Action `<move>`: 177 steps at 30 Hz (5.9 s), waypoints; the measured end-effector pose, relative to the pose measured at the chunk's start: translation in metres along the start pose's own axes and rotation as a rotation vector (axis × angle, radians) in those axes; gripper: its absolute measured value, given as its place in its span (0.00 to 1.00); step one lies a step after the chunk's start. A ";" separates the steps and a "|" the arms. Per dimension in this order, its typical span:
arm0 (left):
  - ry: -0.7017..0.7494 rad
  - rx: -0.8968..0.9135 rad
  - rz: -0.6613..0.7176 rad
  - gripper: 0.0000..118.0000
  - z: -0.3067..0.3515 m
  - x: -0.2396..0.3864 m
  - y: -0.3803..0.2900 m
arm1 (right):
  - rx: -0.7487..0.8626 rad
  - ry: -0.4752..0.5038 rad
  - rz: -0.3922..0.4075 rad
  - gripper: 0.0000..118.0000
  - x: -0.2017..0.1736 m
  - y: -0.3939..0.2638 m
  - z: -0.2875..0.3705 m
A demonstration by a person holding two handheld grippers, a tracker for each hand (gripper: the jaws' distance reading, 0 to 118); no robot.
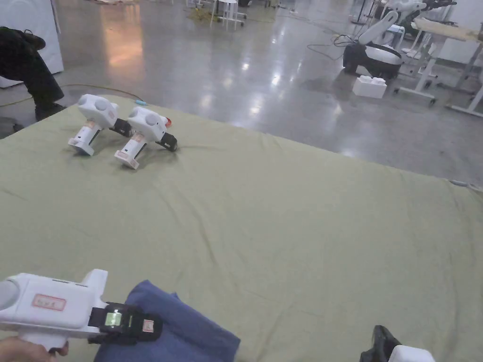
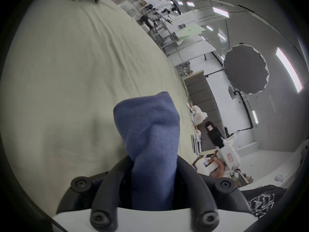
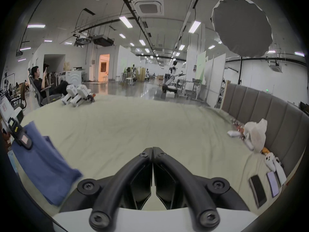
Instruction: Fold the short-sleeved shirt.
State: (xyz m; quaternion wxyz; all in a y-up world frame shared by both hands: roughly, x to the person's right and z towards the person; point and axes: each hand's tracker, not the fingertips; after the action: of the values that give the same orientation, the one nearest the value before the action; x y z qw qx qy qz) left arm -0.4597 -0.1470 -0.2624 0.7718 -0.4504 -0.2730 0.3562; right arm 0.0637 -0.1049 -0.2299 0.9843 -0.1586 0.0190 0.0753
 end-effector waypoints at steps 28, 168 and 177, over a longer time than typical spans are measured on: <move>0.782 0.105 0.092 0.71 0.178 -0.067 0.080 | 0.080 -0.096 -0.033 0.00 0.065 0.051 -0.006; 0.684 0.875 -0.699 0.98 -0.128 0.216 -0.031 | -0.074 -0.103 -0.337 0.89 0.058 0.078 -0.035; 0.666 0.881 -0.734 0.98 -0.129 0.216 -0.035 | -0.085 -0.094 -0.349 0.89 0.058 0.079 -0.037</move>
State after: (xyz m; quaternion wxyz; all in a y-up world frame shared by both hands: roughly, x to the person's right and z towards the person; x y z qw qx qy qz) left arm -0.2241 -0.0515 -0.2670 0.9982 -0.0564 0.0160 -0.0098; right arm 0.1088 -0.0347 -0.2933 0.9746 -0.1973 -0.0582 -0.0885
